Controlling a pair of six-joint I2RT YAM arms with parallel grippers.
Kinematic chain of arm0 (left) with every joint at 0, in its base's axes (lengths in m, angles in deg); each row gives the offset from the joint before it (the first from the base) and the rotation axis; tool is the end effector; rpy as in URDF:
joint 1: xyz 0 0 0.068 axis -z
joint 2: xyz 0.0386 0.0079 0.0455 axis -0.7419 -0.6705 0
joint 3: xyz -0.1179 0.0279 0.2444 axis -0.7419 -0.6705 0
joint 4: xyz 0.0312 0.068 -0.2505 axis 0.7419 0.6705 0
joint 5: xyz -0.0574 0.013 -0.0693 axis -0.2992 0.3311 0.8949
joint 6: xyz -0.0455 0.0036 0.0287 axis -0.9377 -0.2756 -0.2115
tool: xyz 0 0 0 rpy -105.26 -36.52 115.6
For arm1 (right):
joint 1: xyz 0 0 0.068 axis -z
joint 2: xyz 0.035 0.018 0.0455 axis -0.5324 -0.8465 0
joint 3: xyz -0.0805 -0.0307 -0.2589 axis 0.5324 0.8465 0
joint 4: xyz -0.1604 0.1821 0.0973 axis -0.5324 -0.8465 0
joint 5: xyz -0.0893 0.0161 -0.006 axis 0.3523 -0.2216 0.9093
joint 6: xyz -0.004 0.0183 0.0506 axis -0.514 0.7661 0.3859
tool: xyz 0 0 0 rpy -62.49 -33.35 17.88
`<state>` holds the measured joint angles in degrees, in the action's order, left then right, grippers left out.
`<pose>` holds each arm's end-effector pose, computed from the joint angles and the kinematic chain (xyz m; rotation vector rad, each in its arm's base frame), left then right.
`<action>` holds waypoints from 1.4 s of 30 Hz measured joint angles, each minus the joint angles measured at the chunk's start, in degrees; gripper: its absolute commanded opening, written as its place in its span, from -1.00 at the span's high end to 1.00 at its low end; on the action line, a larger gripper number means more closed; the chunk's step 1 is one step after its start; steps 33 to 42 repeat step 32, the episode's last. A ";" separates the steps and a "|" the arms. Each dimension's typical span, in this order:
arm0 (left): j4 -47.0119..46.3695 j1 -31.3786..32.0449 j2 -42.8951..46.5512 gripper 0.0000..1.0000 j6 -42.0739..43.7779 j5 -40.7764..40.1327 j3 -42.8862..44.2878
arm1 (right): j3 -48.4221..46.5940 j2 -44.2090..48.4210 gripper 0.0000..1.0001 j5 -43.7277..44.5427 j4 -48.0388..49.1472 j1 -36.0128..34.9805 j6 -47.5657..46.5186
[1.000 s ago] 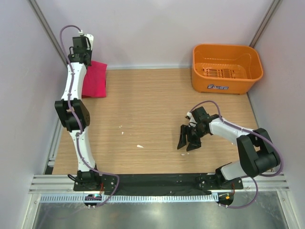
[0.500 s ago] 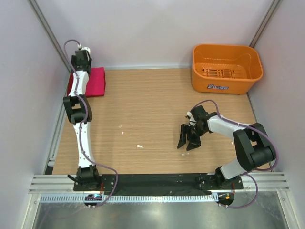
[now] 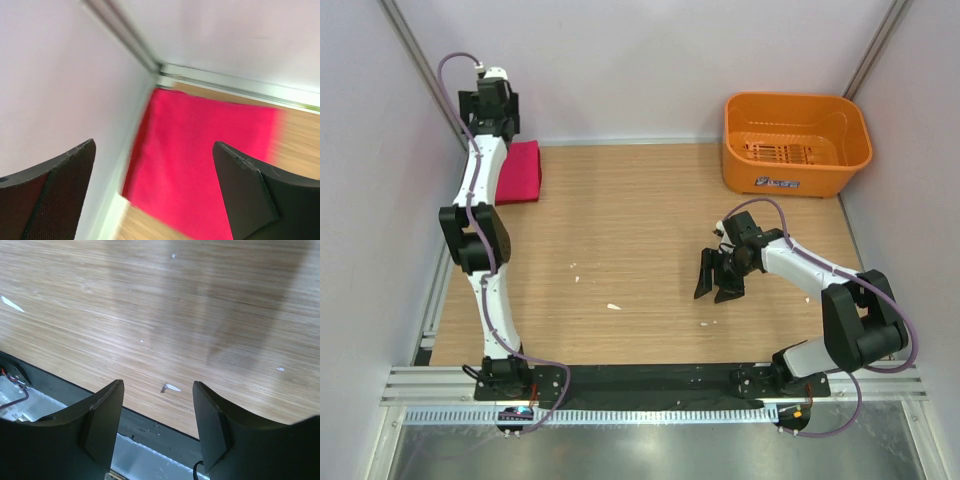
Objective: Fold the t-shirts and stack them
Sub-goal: Neatly place the folded tshirt to the corner, then reset both grippers
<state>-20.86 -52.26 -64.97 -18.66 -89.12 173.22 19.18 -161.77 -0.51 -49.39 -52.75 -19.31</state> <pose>0.5398 0.0577 0.3141 -0.2112 1.9904 0.6393 0.2265 0.0995 0.1712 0.0201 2.9714 0.6968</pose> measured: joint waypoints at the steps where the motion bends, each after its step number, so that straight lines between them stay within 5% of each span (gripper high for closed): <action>1: 1.53 1.55 3.08 -0.99 -1.86 0.59 -1.77 | -0.28 0.68 -0.29 0.26 -0.17 0.04 0.07; 4: 5.11 7.93 13.18 -0.99 -10.05 5.25 -9.62 | -1.16 2.84 -0.32 1.20 -0.44 0.04 0.44; 9: 5.40 22.43 36.02 -0.99 -27.69 18.27 -39.17 | -1.27 8.02 -0.46 2.40 -0.09 0.07 2.43; 13: 2.43 33.94 48.61 -0.99 -40.00 24.74 -57.61 | -0.02 11.04 -0.78 3.65 1.16 0.09 4.44; 14: 0.52 36.39 51.49 -0.99 -42.91 26.08 -62.47 | 0.79 11.76 -0.99 4.07 1.68 0.15 5.14; 20: -8.48 49.11 67.32 -0.99 -59.74 32.02 -87.49 | 6.19 16.00 -0.99 6.32 2.73 1.31 8.09; 28: -30.64 54.10 95.19 -0.99 -81.13 32.59 -117.57 | 18.71 26.80 -0.99 5.03 8.96 1.68 13.27; 32: -34.62 54.60 112.76 -0.99 -89.50 31.36 -127.40 | 27.30 32.81 -0.99 1.09 16.15 1.95 19.28; 42: -34.62 54.60 112.76 -0.99 -89.50 31.36 -127.40 | 27.30 32.81 -0.99 1.09 16.15 1.95 19.28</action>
